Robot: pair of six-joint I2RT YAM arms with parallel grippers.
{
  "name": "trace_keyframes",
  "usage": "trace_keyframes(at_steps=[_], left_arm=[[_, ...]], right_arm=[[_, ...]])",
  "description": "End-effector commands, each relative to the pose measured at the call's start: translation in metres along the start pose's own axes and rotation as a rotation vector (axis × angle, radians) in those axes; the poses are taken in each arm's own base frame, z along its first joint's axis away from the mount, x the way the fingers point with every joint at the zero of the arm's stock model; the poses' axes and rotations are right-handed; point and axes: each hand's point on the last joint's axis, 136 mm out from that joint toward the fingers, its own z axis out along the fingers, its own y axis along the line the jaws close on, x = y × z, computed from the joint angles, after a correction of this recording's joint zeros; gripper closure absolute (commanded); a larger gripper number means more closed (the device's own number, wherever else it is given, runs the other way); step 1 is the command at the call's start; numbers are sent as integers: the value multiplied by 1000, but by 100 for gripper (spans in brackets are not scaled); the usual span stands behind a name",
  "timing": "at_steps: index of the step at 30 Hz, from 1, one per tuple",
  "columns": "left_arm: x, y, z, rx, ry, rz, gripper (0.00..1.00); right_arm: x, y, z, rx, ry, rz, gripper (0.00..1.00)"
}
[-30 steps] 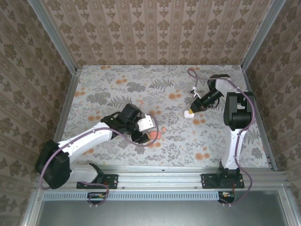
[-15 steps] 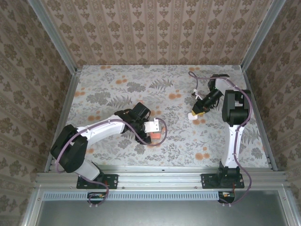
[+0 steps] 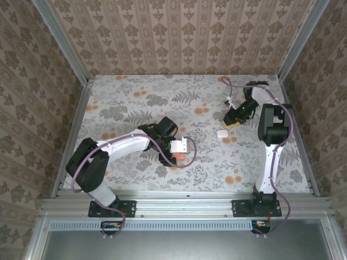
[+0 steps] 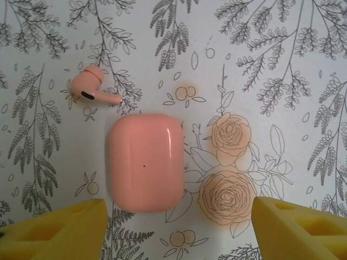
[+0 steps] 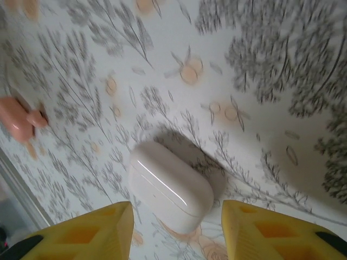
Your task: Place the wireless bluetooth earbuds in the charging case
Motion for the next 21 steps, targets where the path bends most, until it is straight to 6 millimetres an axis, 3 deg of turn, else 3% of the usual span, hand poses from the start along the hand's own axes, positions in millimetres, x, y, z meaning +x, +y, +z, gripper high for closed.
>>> trace_keyframes(at_steps=[1,5,9,21], left_arm=[[-7,-6,0,49,-18,76,28],[-9,-1,6,59,-22,70,28],[-9,7,13,55,-6,49,28],[1,21,32,56,42,-25,27]], right_arm=[[-34,45,-37,-89,-248,-54,52],[-54,76,-50,-196,-470,-90,52],[-51,90,-46,-228,-519,-96,50],[-34,89,-18,-214,-474,-22,43]])
